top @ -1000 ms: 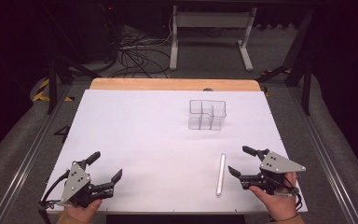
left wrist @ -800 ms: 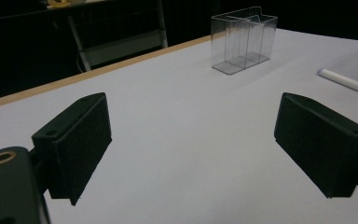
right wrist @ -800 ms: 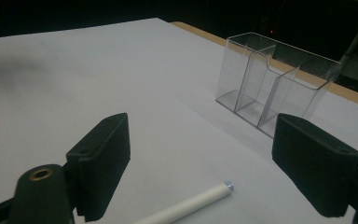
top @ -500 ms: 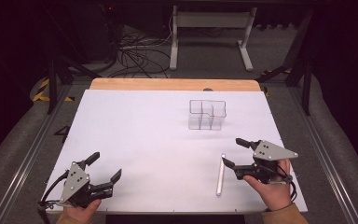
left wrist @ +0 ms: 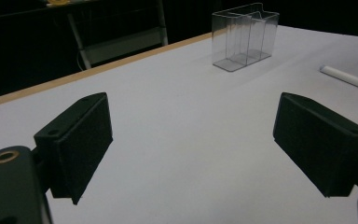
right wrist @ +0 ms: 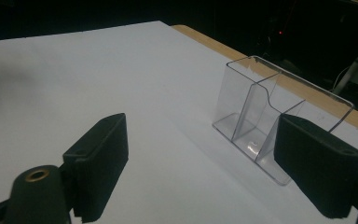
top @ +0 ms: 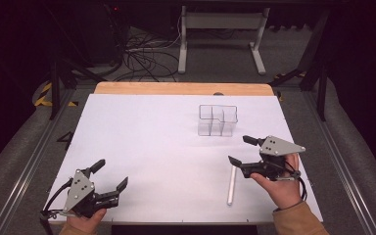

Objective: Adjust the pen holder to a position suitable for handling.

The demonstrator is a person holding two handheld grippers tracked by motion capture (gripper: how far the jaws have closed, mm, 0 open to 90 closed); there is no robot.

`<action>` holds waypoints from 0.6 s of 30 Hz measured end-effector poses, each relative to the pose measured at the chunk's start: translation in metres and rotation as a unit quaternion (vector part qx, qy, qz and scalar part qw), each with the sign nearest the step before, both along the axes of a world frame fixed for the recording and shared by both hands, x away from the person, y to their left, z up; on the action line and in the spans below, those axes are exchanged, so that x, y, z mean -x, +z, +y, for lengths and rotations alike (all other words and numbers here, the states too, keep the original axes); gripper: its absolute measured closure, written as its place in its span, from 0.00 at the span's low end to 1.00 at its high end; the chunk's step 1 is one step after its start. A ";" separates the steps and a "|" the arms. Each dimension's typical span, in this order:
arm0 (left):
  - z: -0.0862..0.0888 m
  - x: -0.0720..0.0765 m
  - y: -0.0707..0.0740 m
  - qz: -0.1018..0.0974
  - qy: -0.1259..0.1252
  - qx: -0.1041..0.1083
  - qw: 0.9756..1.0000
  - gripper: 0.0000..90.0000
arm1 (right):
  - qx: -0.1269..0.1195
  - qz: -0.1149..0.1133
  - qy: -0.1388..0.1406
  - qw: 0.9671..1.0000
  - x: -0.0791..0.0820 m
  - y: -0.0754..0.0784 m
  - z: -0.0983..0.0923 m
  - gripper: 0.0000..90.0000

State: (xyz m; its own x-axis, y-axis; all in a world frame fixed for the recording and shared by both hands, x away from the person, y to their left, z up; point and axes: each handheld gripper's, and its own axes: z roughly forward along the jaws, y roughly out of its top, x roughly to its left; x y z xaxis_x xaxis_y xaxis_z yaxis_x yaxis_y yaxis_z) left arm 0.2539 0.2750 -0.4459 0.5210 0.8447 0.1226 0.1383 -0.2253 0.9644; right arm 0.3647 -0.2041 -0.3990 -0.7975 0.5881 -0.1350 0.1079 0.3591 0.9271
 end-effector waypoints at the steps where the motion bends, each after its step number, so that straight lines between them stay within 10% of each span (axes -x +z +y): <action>1: 0.000 0.000 0.000 0.000 0.000 0.000 1.000 0.14 | 0.001 -0.001 0.000 1.000 -0.001 0.000 0.000 0.21; 18: 0.003 0.003 -0.001 0.001 0.005 0.000 1.000 0.14 | 0.038 0.011 0.041 0.998 -0.019 0.022 0.006 0.27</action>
